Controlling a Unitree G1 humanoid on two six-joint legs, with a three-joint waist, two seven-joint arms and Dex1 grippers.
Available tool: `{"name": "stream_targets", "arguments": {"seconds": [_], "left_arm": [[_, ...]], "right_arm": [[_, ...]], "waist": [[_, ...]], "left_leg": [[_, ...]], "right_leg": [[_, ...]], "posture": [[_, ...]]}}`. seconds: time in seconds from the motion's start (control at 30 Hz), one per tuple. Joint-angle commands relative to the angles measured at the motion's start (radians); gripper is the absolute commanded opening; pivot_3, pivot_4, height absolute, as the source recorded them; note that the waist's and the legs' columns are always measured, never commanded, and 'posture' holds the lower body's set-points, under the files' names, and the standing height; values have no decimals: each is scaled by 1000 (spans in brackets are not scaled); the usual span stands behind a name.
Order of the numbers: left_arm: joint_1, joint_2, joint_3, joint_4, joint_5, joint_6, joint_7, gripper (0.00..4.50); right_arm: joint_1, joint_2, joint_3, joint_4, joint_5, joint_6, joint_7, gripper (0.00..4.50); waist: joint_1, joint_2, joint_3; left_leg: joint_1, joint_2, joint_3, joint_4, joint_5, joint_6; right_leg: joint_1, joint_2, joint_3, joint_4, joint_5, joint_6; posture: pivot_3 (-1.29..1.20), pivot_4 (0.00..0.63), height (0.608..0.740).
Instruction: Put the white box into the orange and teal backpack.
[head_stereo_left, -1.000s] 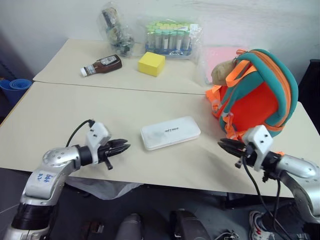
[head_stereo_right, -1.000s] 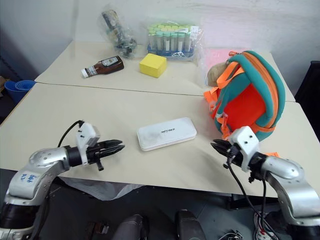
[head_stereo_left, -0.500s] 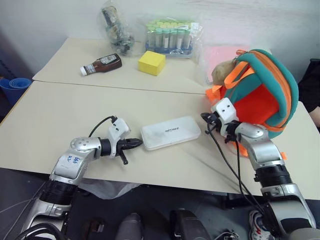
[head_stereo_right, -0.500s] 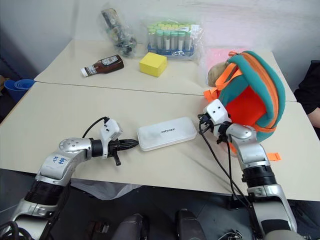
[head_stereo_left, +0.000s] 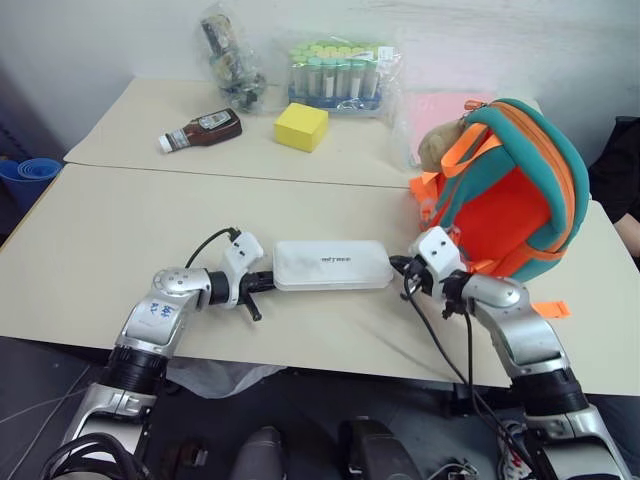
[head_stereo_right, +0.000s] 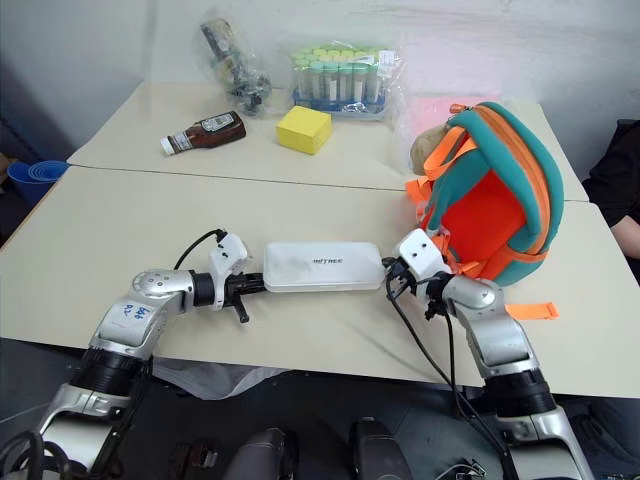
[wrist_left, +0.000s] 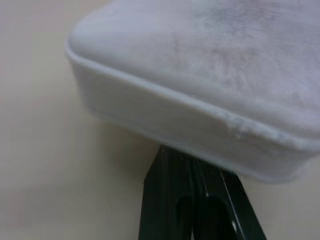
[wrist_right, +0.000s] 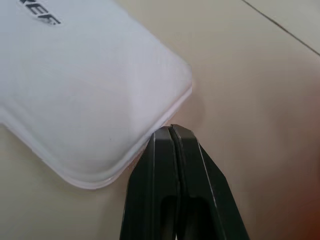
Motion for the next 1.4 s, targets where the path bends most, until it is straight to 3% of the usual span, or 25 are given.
{"name": "stream_targets", "arguments": {"seconds": [0.03,0.3,0.47,0.57,0.67,0.83,1.0,1.4], "left_arm": [[-47,14,5,53,27,-66,-30,42],[-116,89,5,236,67,-171,-150,42],[-196,101,32,347,44,-113,-205,42],[-308,86,66,460,-11,69,-246,629],[-429,69,92,594,-67,292,-316,1541],[-541,54,79,741,-56,410,-391,3156],[-606,35,13,853,7,464,-437,4484],[-677,-110,-24,960,62,495,-505,4484]], "right_arm": [[26,-3,-24,-123,32,57,-11,0],[60,-18,-65,-150,32,91,-41,0],[43,-20,-74,-132,28,88,-48,0],[35,-19,-70,-128,23,86,-49,0],[30,-21,-56,-128,16,79,-44,0],[16,-23,-35,-121,3,66,-40,0],[-1,-22,-11,-110,-8,54,-39,0],[-32,11,45,-64,-35,30,-41,0]], "waist": [[-2,0,0],[-2,0,0],[0,0,0],[1,0,0],[0,0,0],[-5,0,0],[-3,-1,0],[2,-1,0]], "left_leg": [[0,0,0,0,0,0],[0,0,0,0,0,0],[0,0,0,0,0,0],[-1,0,0,2,0,0],[-1,-1,0,2,0,0],[-2,-1,0,2,0,1],[-2,0,0,2,0,0],[-2,-1,0,3,0,0]], "right_leg": [[0,0,0,0,0,0],[0,0,0,0,0,0],[0,0,0,0,0,0],[0,0,0,1,0,0],[0,1,-1,1,0,0],[-1,1,0,0,0,1],[-2,1,0,0,-1,1],[-2,0,0,1,-1,1]], "posture": [[0,150,740],[0,150,740],[0,150,740],[0,150,740],[0,150,740],[0,150,740],[0,150,740],[0,150,740]]}}
